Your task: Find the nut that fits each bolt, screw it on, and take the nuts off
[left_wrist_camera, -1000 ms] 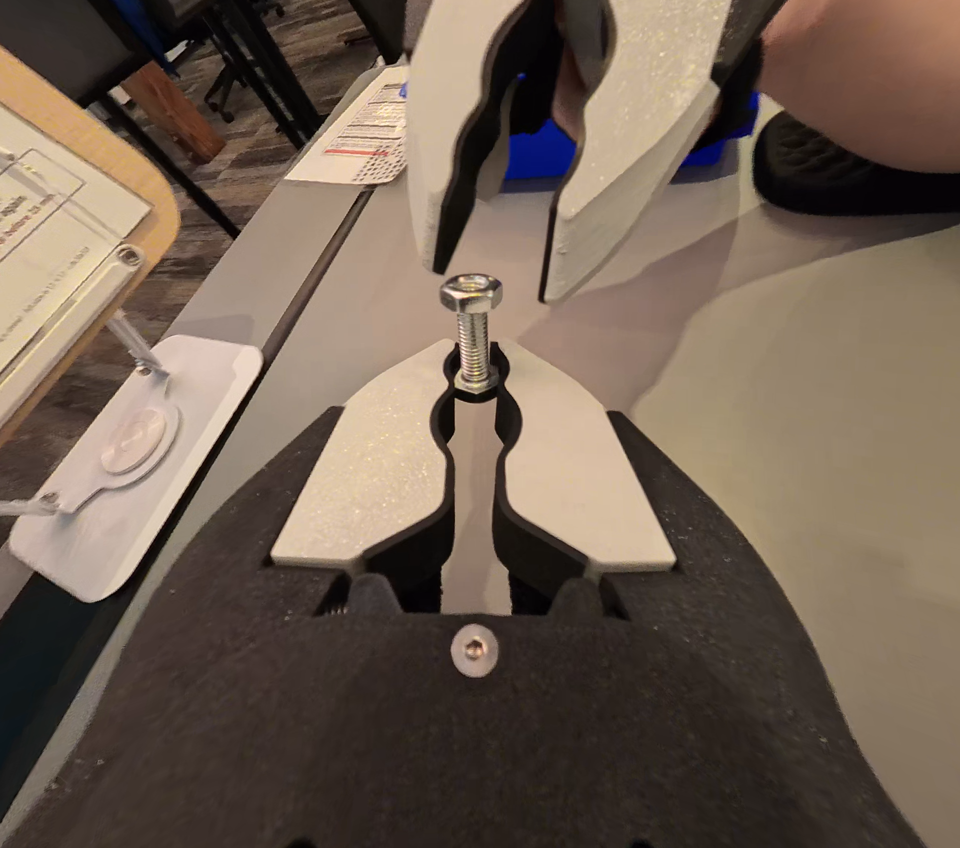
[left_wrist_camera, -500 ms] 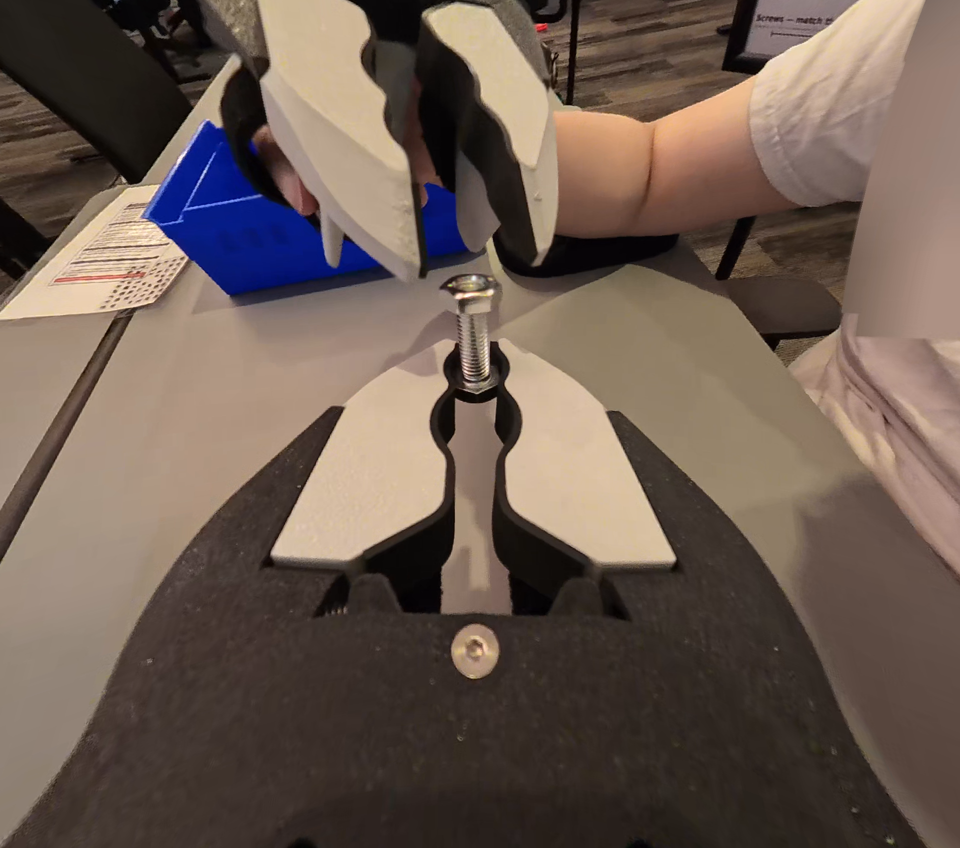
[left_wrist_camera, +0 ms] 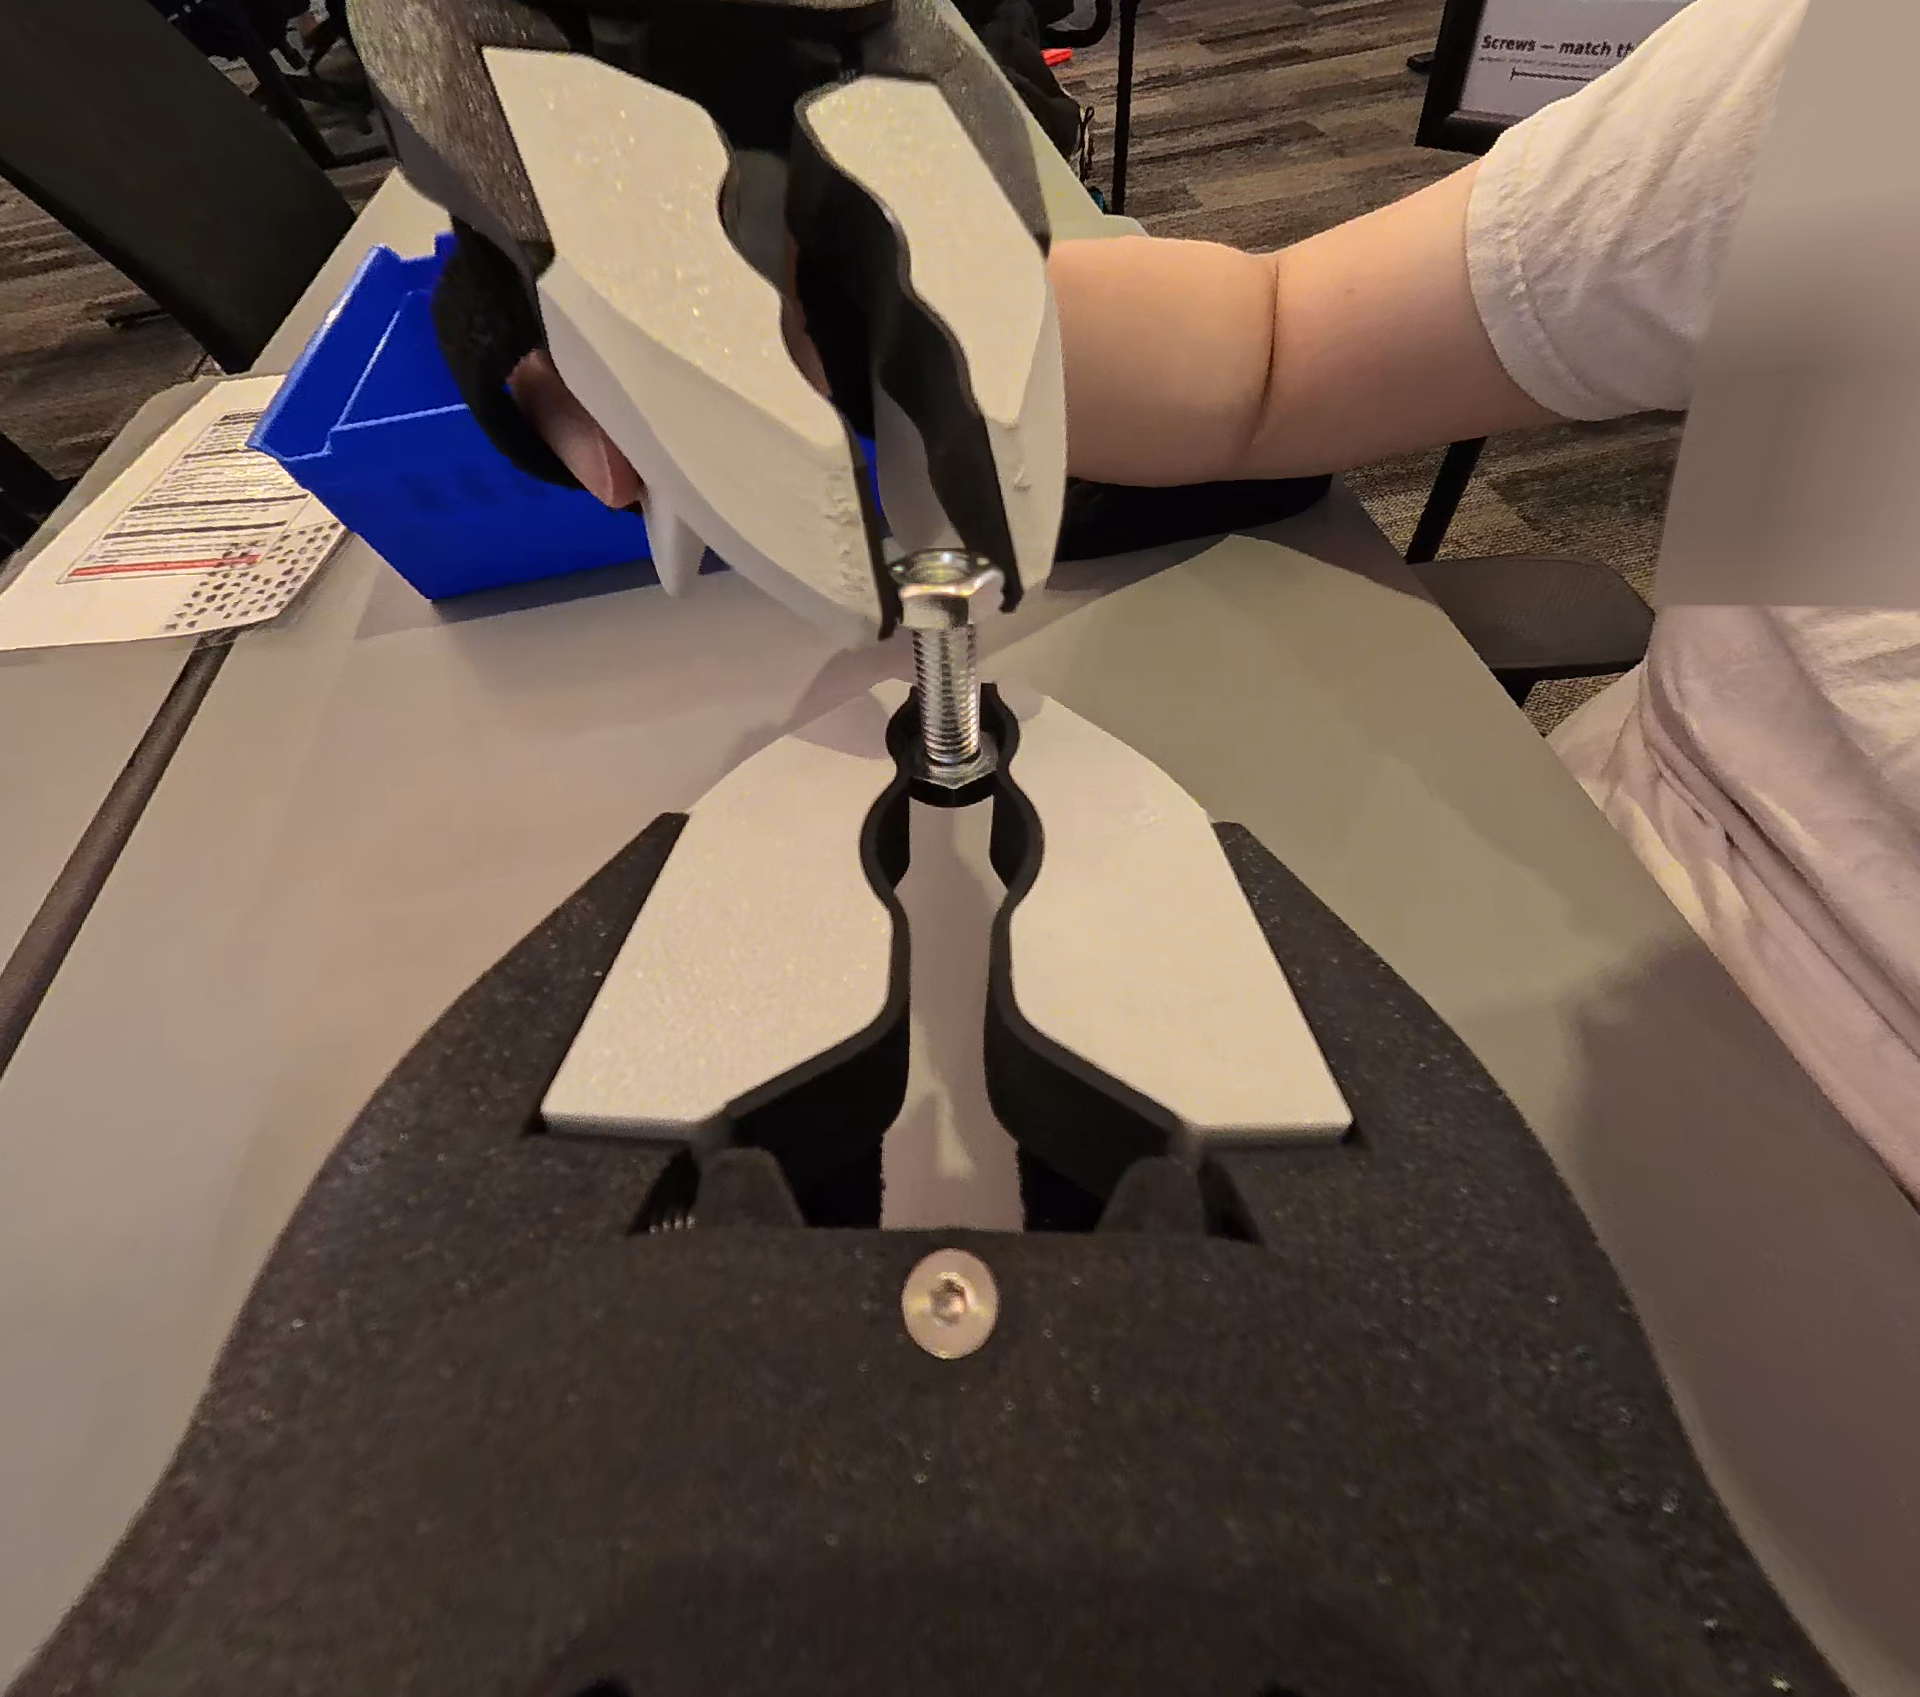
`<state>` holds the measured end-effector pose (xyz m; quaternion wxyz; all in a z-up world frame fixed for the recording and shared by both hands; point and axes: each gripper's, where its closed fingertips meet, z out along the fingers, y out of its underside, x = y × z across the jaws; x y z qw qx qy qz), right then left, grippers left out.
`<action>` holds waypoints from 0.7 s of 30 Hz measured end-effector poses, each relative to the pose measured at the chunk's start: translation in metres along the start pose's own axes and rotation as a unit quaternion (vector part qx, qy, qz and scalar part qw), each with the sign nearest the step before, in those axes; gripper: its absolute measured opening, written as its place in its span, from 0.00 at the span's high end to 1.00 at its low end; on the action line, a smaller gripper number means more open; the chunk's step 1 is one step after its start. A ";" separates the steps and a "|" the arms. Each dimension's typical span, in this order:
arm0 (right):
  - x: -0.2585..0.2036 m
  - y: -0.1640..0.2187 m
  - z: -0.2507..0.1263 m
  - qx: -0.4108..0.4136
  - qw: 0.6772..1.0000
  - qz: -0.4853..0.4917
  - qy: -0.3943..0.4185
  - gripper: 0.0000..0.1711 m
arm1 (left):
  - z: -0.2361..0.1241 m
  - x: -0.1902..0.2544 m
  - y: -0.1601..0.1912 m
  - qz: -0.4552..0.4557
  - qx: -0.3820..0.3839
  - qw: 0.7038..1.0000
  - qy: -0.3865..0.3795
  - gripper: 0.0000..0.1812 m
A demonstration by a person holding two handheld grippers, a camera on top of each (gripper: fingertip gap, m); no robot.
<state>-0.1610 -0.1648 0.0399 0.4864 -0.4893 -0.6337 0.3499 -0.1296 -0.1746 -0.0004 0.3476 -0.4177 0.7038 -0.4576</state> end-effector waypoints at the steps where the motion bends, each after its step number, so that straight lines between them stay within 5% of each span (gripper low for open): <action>1: 0.000 0.001 0.001 -0.002 1.000 0.001 0.000 0.91 | 0.000 0.000 0.000 0.000 0.000 1.000 -0.001 0.95; 9: 0.007 0.003 0.001 -0.005 1.000 0.016 0.017 0.92 | -0.002 -0.008 0.000 -0.006 -0.001 1.000 -0.021 0.95; 21: 0.062 0.021 0.004 -0.027 0.969 0.181 0.167 0.92 | -0.024 -0.066 0.018 -0.074 -0.028 0.980 -0.184 0.95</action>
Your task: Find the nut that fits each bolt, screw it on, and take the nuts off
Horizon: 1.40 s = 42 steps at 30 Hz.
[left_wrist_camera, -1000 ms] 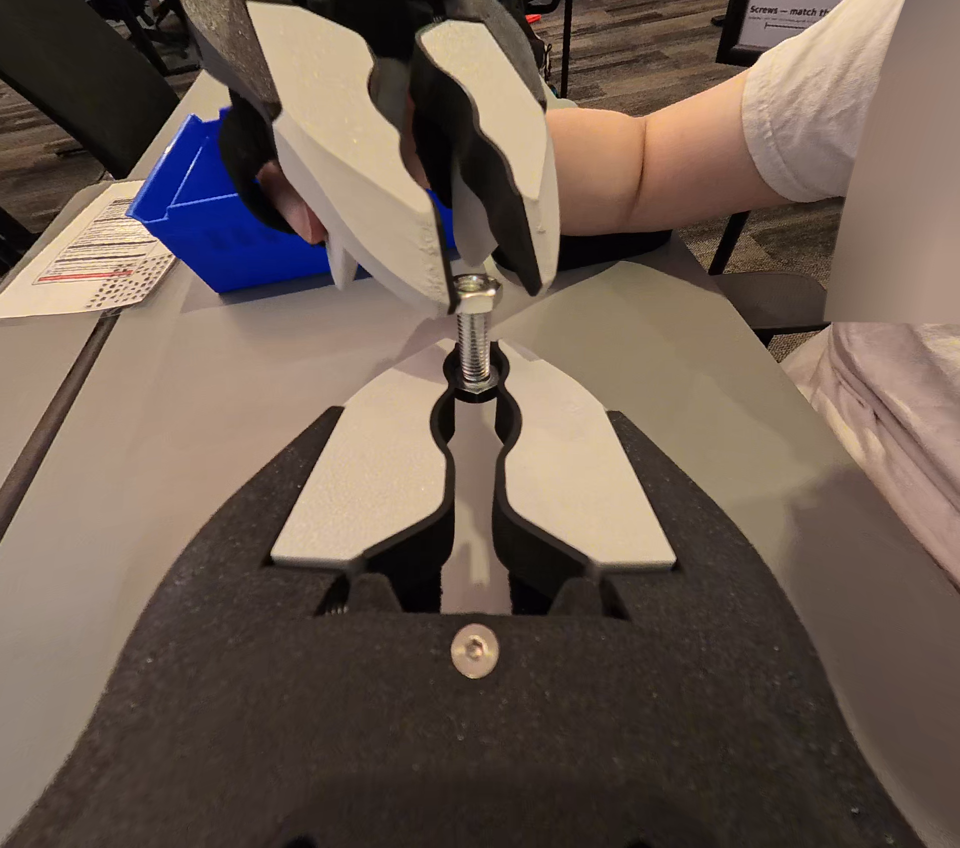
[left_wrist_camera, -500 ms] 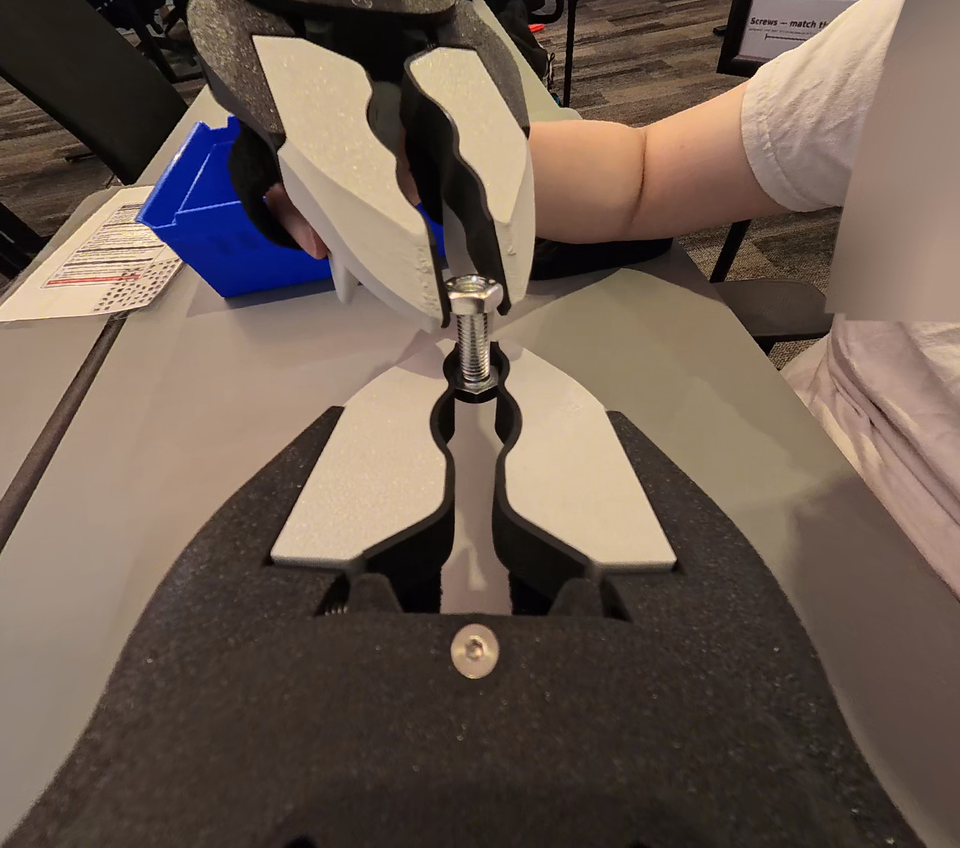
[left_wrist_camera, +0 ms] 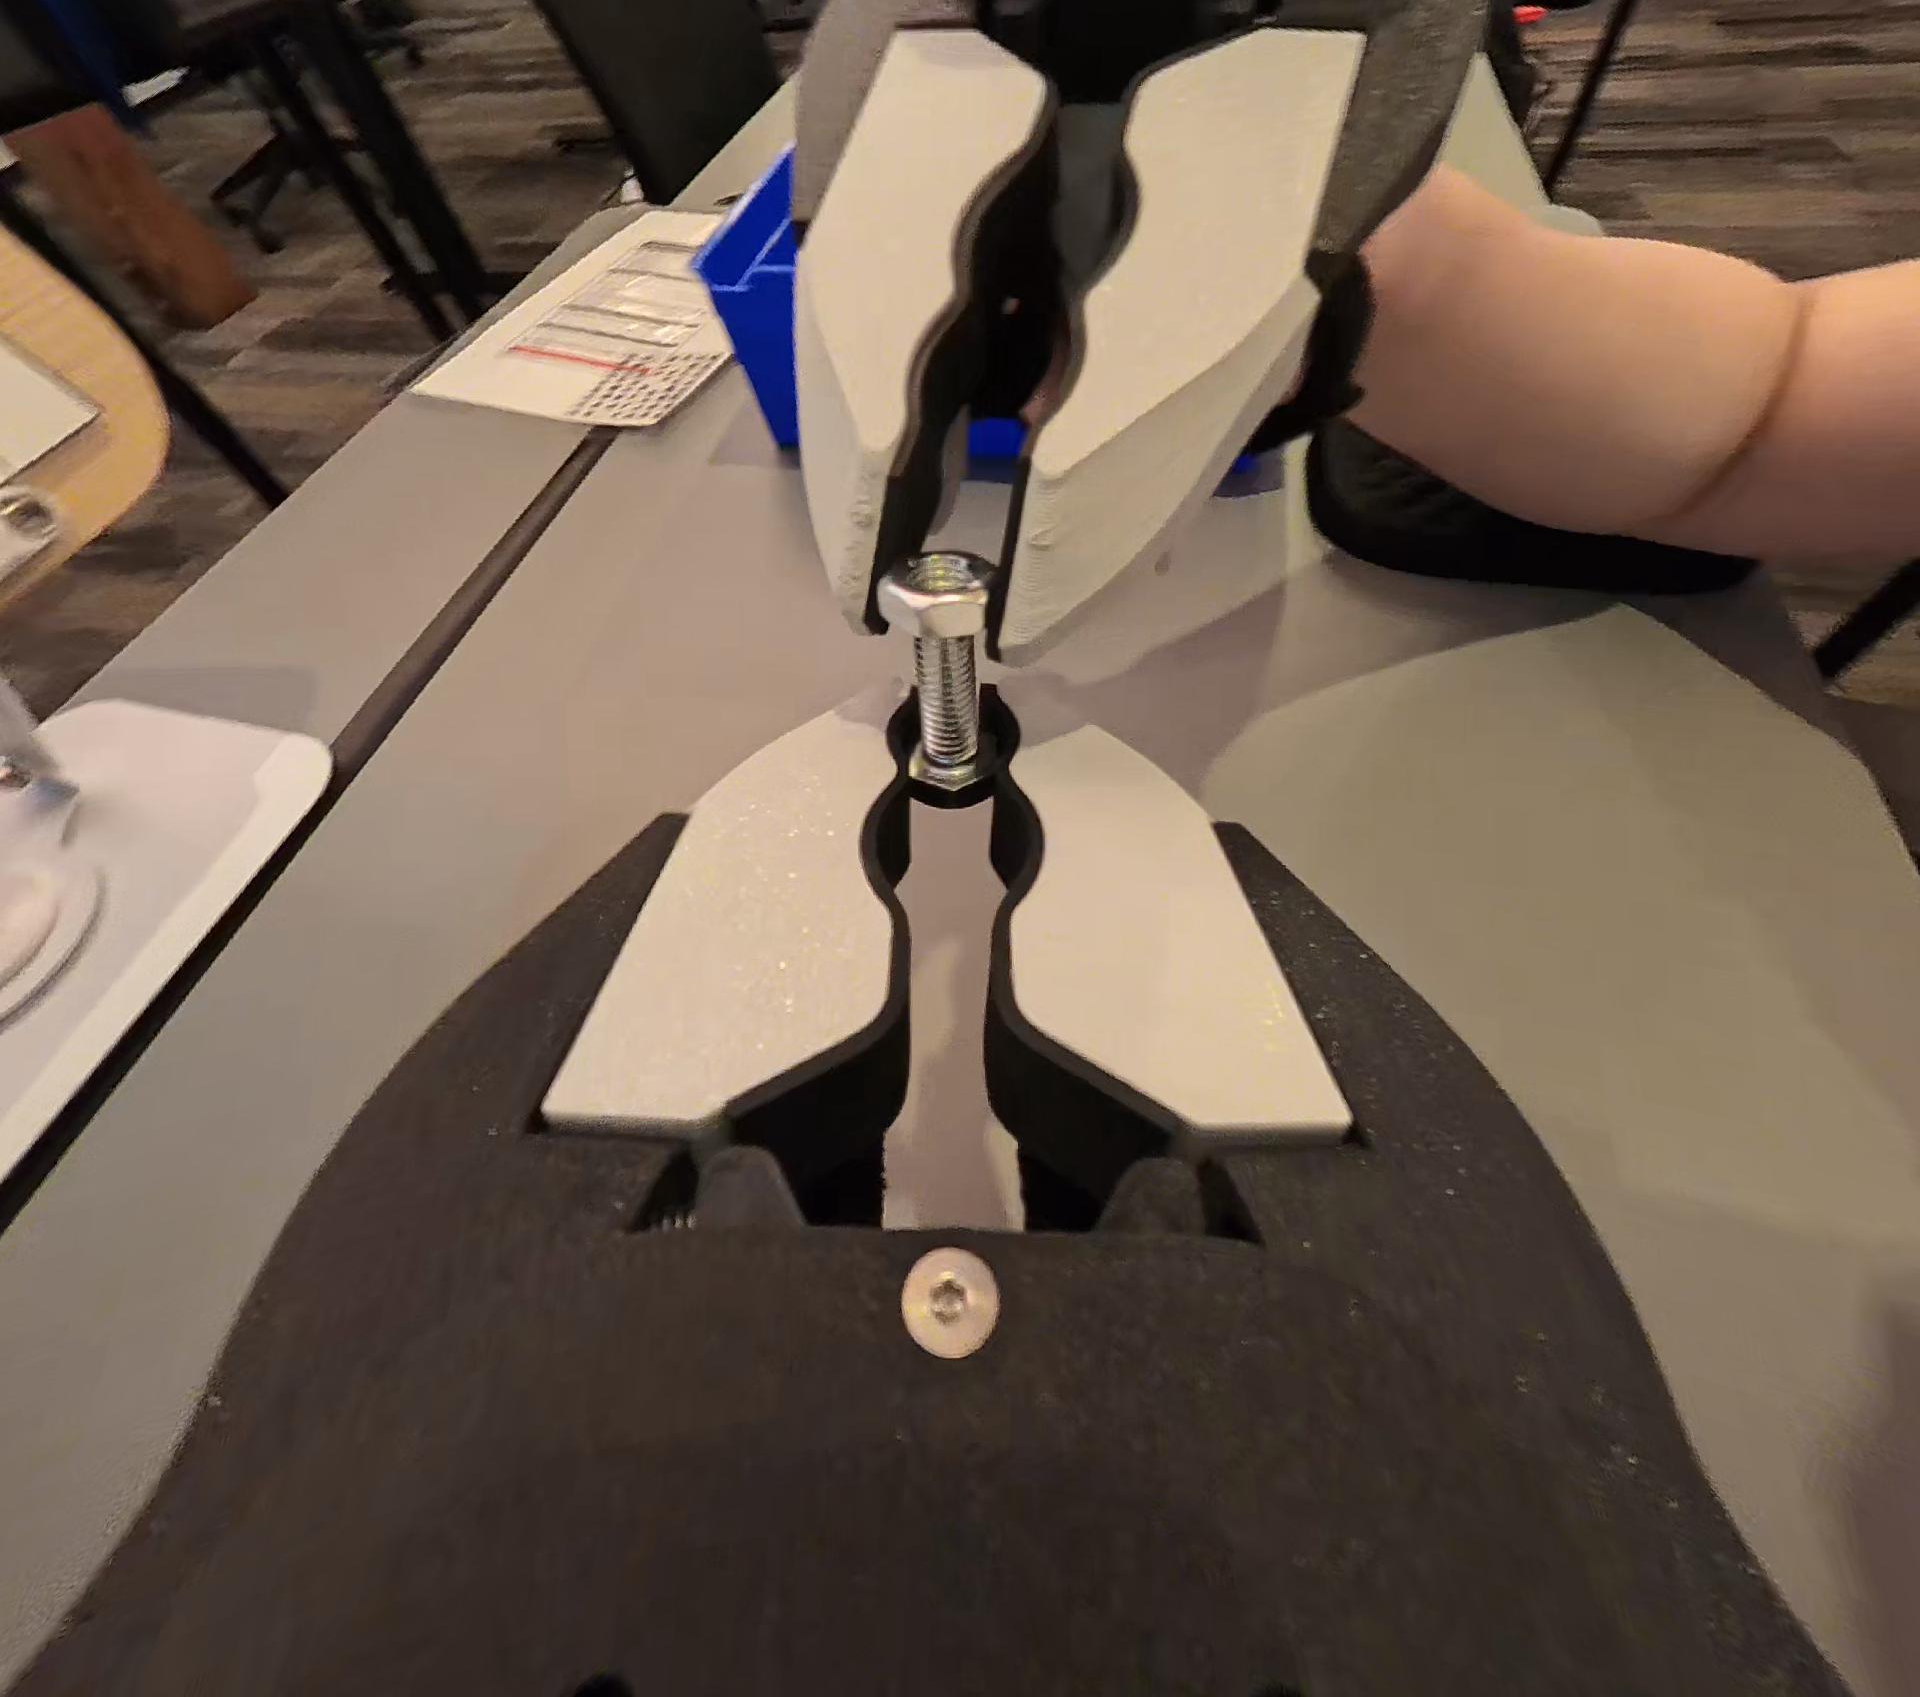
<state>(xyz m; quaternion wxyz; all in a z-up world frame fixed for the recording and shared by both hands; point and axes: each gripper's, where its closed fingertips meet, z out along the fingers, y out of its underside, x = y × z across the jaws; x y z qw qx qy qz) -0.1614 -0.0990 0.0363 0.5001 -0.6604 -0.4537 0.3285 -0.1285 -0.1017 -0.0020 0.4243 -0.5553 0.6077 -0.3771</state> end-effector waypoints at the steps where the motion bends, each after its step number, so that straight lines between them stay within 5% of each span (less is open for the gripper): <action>1: 0.004 0.001 0.002 0.001 1.000 0.017 0.012 0.92 | 0.000 -0.005 0.002 -0.004 -0.004 1.000 -0.014 0.95; 8: 0.014 0.009 0.009 -0.019 0.997 0.043 0.060 0.92 | 0.001 -0.019 0.015 0.008 -0.048 0.996 -0.069 0.95; 18: 0.008 -0.002 -0.002 -0.002 0.999 -0.016 0.036 0.80 | 0.000 -0.003 0.003 -0.010 -0.012 1.000 -0.006 0.95; 27: -0.025 -0.020 -0.013 0.083 0.991 -0.063 -0.082 0.77 | -0.004 0.028 -0.018 0.005 0.048 0.995 0.083 0.95; 42: -0.031 -0.016 -0.013 0.059 0.990 -0.101 -0.079 0.79 | -0.006 0.024 -0.020 0.006 0.051 0.997 0.065 0.95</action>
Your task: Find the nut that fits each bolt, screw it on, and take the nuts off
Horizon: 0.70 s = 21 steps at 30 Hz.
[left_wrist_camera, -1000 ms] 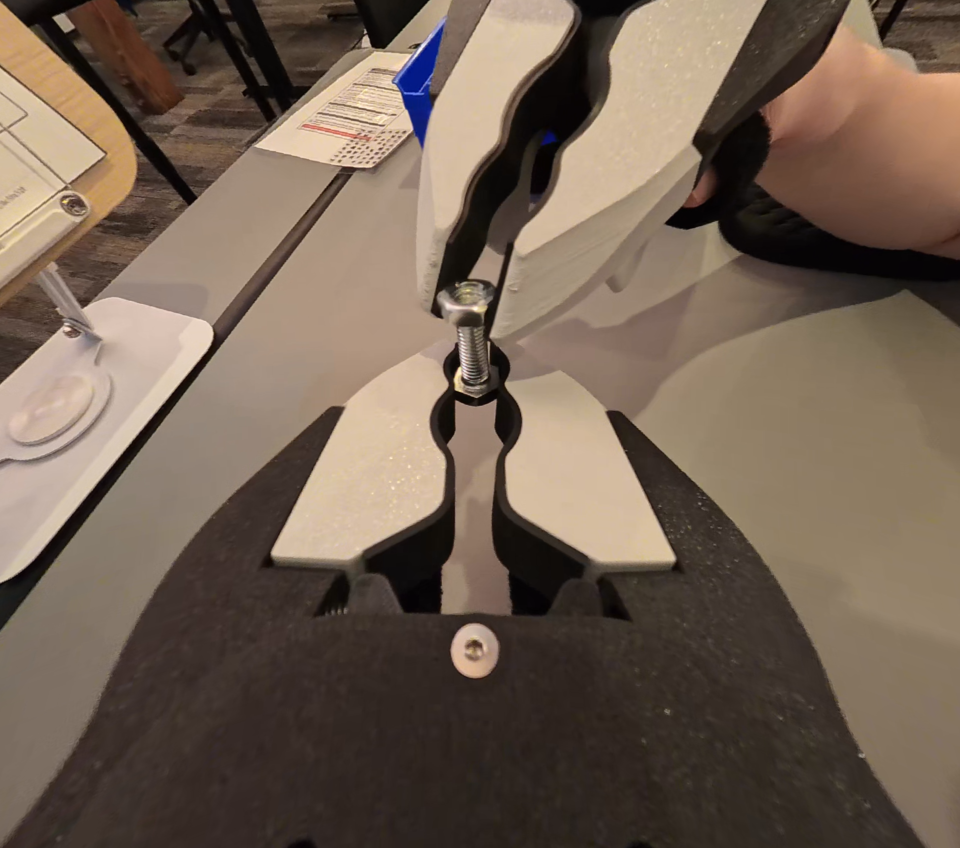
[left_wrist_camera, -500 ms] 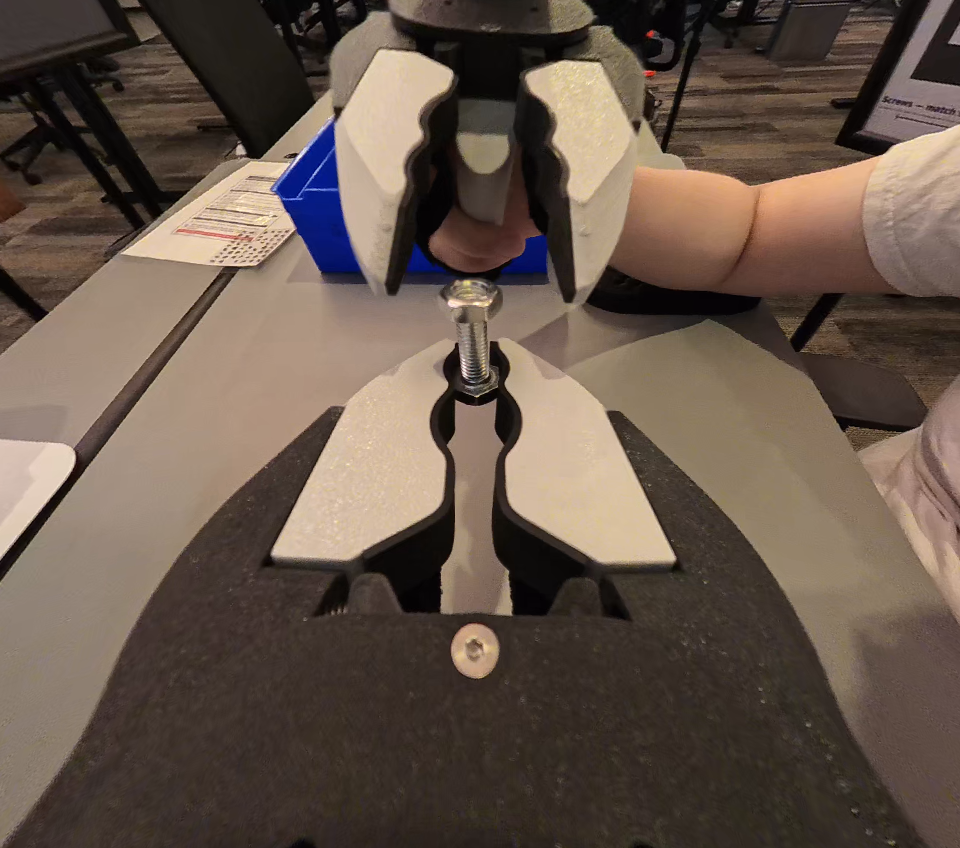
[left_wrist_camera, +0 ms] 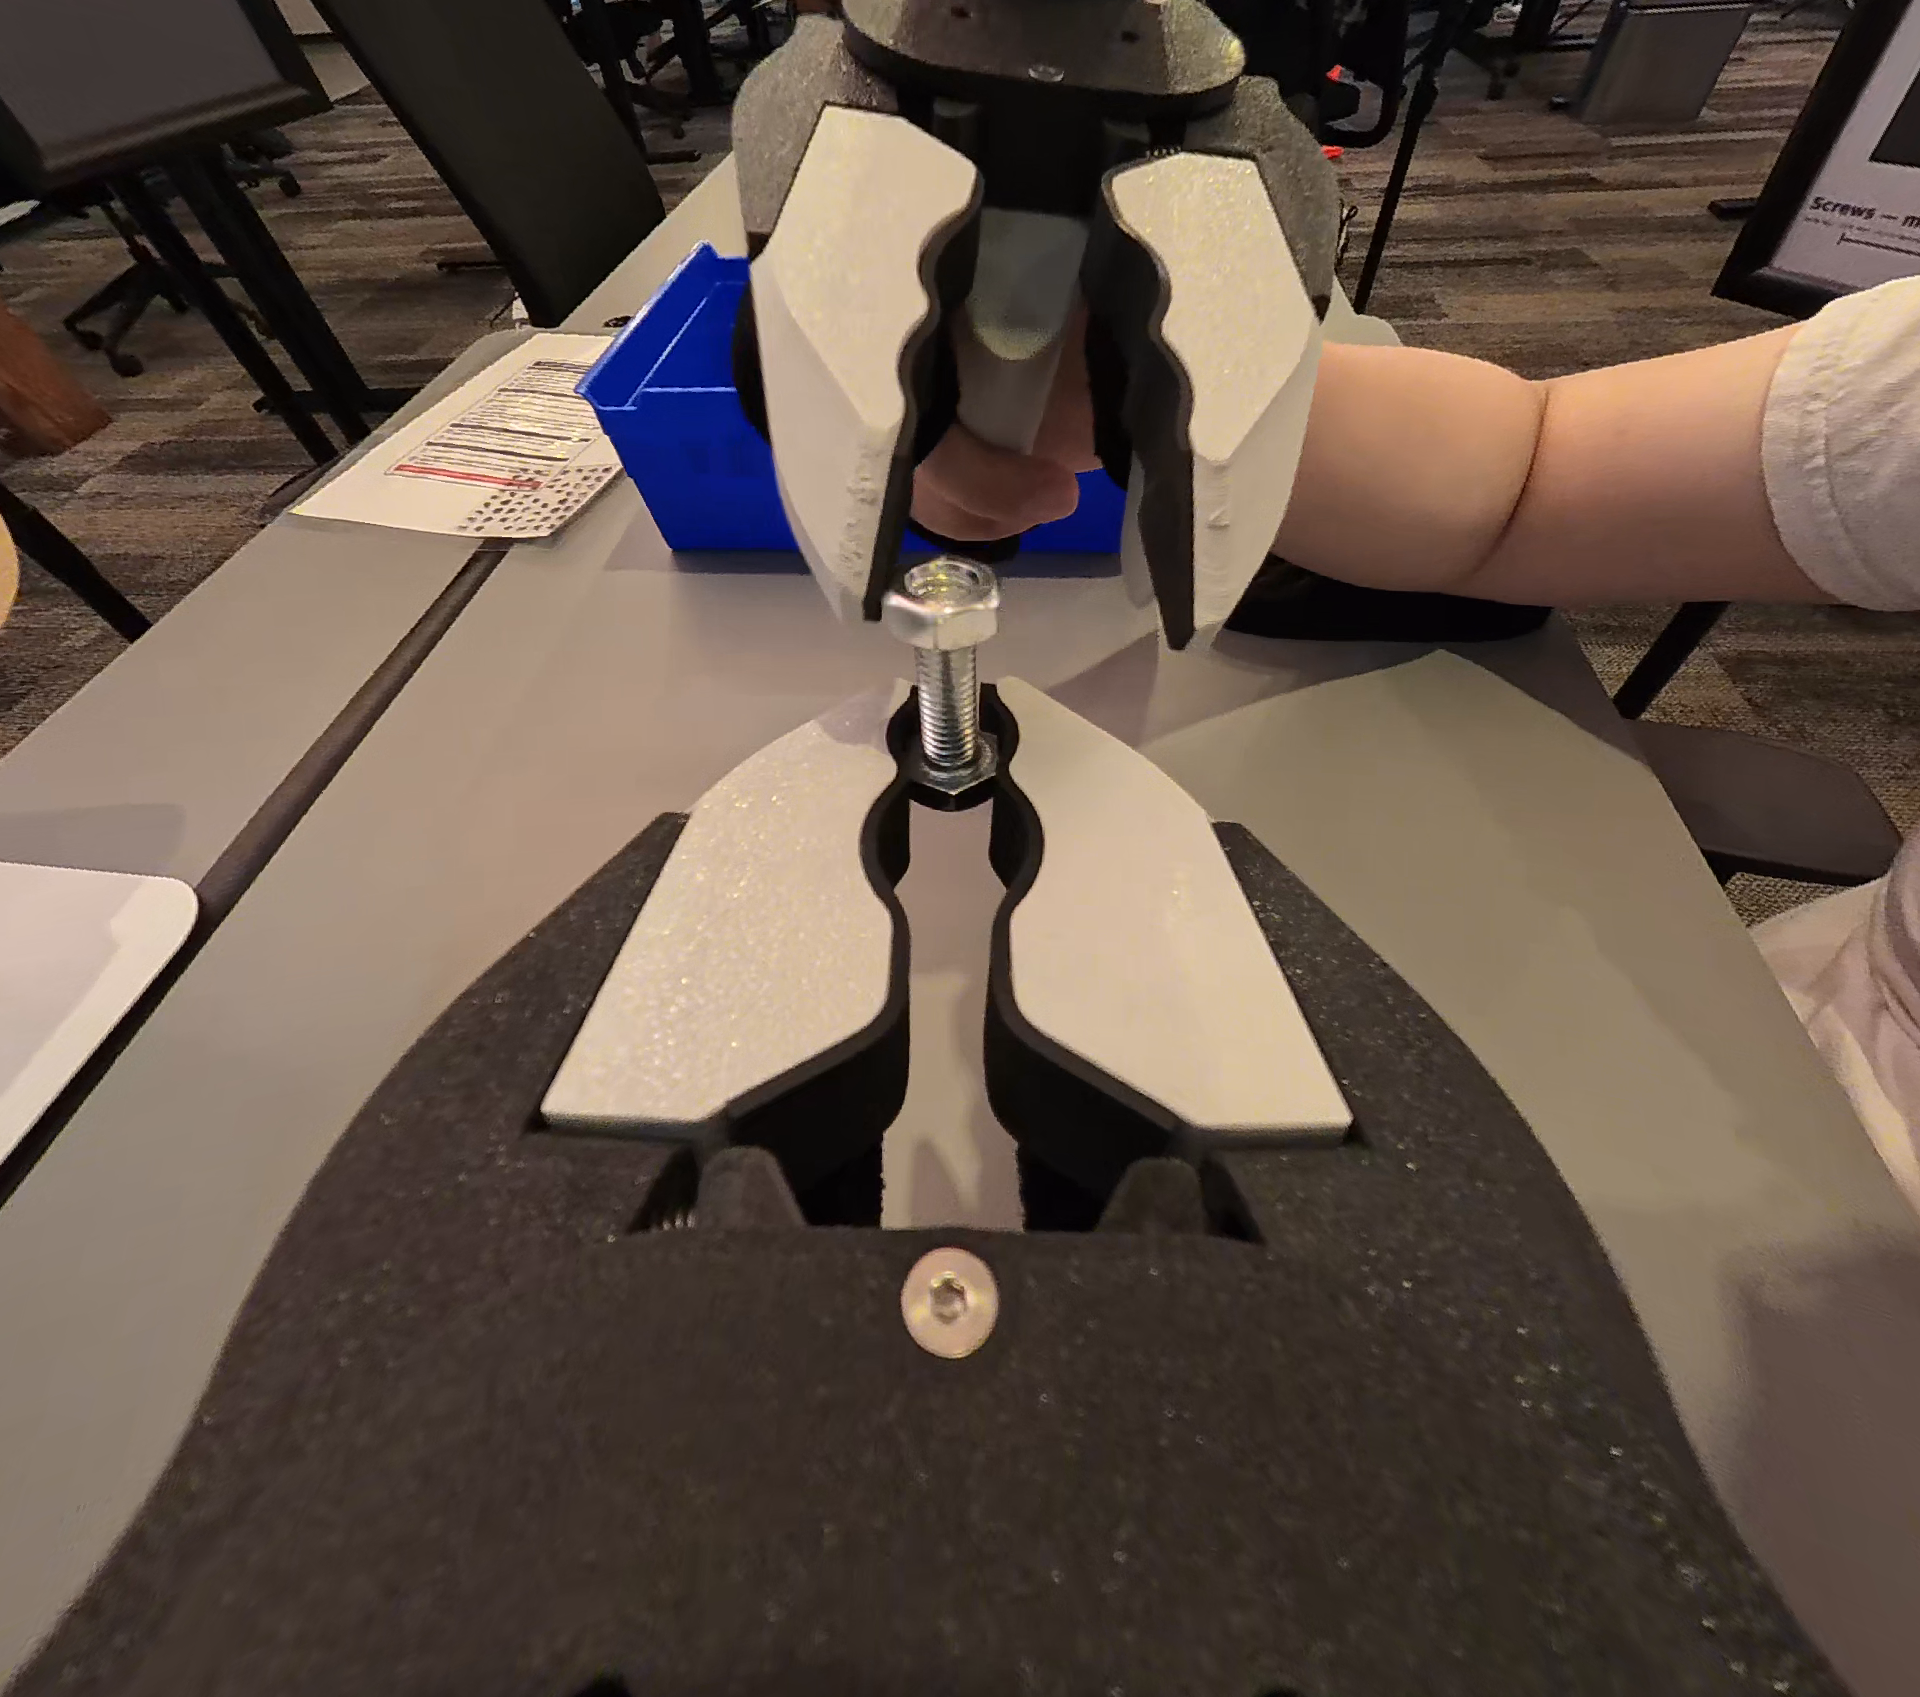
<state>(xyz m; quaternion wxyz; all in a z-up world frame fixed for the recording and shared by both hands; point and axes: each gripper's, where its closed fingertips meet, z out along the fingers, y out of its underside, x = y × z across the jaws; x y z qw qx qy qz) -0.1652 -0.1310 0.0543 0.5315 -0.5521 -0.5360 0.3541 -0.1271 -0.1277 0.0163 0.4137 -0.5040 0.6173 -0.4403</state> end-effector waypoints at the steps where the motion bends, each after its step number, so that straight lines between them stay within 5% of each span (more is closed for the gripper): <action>1: 0.000 0.000 0.000 -0.001 1.000 -0.001 0.002 0.79 | -0.001 -0.001 0.000 -0.001 0.001 1.000 -0.002 0.95; 10: 0.004 0.002 -0.007 -0.016 1.000 -0.005 0.011 0.83 | -0.007 -0.008 -0.003 -0.009 0.007 1.000 -0.015 0.95; 21: -0.001 0.000 0.000 -0.011 1.000 -0.018 0.010 0.77 | -0.002 -0.001 -0.003 0.003 0.002 1.000 -0.006 0.95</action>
